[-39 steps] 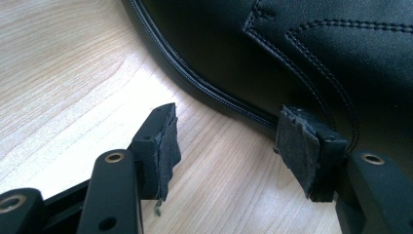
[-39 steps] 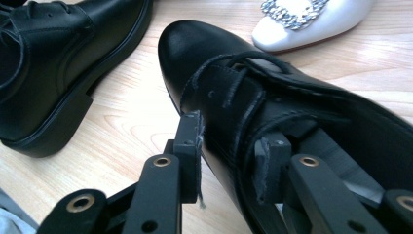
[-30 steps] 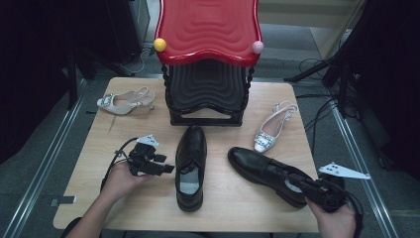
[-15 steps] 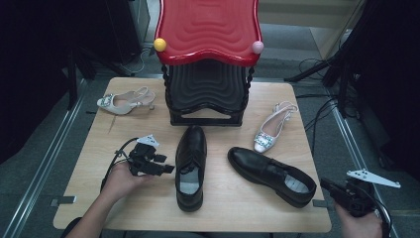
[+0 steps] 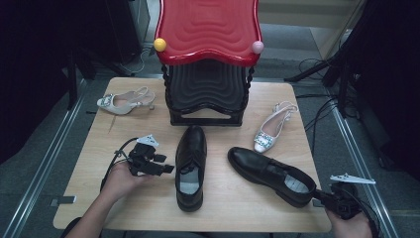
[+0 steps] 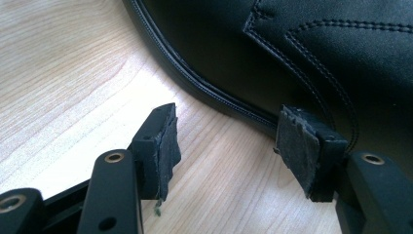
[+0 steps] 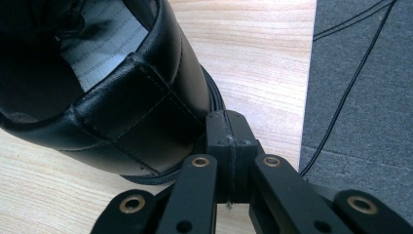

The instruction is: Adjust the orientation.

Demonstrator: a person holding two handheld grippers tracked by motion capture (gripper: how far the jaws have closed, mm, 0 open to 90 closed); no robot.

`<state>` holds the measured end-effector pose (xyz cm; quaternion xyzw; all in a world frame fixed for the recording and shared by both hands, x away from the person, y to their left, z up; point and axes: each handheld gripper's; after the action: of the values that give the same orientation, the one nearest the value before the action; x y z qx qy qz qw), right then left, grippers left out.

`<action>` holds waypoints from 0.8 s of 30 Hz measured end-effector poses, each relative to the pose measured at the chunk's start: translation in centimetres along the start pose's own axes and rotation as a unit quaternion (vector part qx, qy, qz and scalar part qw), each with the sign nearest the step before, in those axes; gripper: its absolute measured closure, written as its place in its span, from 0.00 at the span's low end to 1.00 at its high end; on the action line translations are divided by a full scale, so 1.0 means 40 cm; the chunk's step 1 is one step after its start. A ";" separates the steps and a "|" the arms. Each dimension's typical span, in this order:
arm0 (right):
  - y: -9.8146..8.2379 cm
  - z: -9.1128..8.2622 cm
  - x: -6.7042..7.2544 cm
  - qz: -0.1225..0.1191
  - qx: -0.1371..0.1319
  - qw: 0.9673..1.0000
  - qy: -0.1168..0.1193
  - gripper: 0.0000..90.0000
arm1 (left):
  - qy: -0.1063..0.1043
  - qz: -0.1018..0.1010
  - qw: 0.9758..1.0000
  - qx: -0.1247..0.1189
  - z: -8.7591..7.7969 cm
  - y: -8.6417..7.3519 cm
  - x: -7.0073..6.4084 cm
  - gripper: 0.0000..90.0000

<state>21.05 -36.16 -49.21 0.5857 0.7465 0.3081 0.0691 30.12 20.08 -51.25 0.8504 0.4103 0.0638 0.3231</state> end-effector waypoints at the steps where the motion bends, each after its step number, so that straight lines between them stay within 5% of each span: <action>1: -0.001 0.000 0.000 0.001 -0.001 1.000 0.000 1.00 | -0.001 0.000 1.000 0.000 0.001 0.000 0.000 0.45; 17: 0.027 0.052 0.095 -0.041 0.005 0.998 0.040 1.00 | -0.001 0.001 1.000 0.002 0.002 0.000 -0.003 0.45; 21: 0.037 0.065 0.124 -0.053 0.001 0.996 0.074 1.00 | -0.001 0.000 1.000 0.001 0.003 0.000 -0.002 0.45; 24: 0.044 0.078 0.152 -0.068 0.004 0.995 0.079 1.00 | -0.001 0.000 1.000 0.001 0.003 0.000 -0.002 0.45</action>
<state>22.11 -29.20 -49.20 0.5079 0.7889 0.3449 0.0280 30.12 19.96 -51.31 0.8510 0.4099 0.0624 0.3222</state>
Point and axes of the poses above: each handheld gripper's, and its own axes: z roughly forward along the jaws, y roughly out of its top, x roughly to its left, and after that the axes turned 9 degrees about y, right-handed
